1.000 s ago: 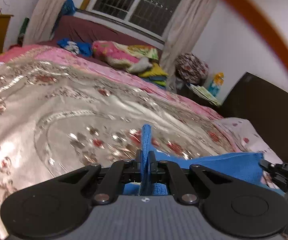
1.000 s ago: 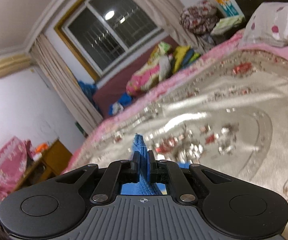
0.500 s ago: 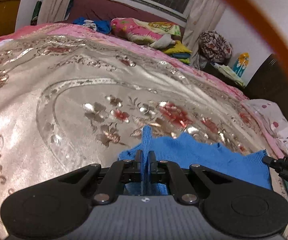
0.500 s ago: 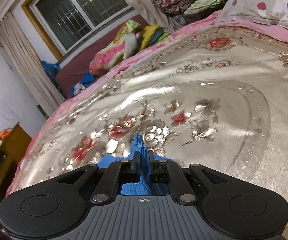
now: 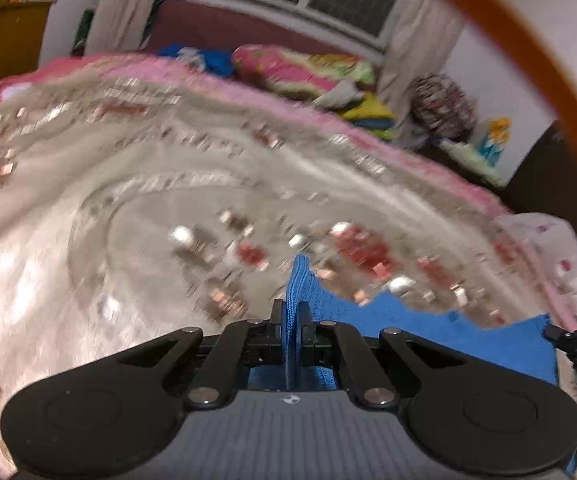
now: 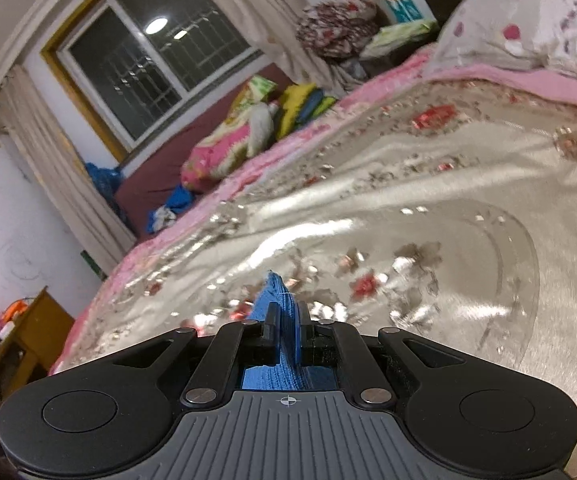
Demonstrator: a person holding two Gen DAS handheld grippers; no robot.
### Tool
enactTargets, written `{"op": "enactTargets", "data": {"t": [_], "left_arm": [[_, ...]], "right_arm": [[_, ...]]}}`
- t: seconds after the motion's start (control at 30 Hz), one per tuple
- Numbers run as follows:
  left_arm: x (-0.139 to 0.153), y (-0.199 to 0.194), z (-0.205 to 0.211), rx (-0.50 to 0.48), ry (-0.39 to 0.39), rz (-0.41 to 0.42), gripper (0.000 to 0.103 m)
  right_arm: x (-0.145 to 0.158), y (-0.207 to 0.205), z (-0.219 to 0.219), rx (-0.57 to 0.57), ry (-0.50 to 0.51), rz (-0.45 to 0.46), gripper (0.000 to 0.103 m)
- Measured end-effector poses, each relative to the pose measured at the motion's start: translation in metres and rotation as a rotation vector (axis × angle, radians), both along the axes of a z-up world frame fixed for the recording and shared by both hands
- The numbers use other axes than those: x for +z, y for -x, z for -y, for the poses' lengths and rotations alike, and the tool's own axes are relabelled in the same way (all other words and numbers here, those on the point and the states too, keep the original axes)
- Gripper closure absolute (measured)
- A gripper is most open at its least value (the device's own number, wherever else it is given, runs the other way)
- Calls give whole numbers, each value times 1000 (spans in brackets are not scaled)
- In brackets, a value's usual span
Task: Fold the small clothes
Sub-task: 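Lift the hem with both grippers and fold it over toward the collar, then open both grippers to release the folded sweater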
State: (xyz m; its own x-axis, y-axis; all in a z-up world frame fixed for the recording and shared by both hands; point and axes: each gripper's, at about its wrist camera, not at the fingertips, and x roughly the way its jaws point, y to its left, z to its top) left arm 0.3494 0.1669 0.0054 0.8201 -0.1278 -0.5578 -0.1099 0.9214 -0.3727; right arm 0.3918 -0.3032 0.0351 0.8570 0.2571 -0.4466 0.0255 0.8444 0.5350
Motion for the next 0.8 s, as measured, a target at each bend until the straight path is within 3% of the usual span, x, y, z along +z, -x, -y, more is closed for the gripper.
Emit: {"op": "enactTargets", "data": {"t": [0.23, 0.27, 0.37, 0.43, 0.5, 0.67, 0.8], "left_arm": [[-15, 3, 8, -1, -64, -45, 91], [-14, 3, 9, -2, -69, -48, 90], [-4, 5, 7, 16, -68, -48, 78], [3, 9, 1, 27, -55, -34, 68], [10, 17, -5, 46, -50, -19, 65], [22, 46, -11, 56, -12, -5, 64], [20, 81, 9, -12, 1, 4, 63]], "right_arm": [[-31, -15, -16, 22, 104, -91, 97], [-34, -18, -17, 34, 113, -107, 93], [-37, -20, -19, 35, 134, -133, 89], [-34, -17, -17, 33, 123, -132, 87], [-25, -11, -13, 23, 127, -112, 80], [4, 10, -6, 13, 187, -50, 74], [15, 41, -11, 74, 214, -17, 73]]}}
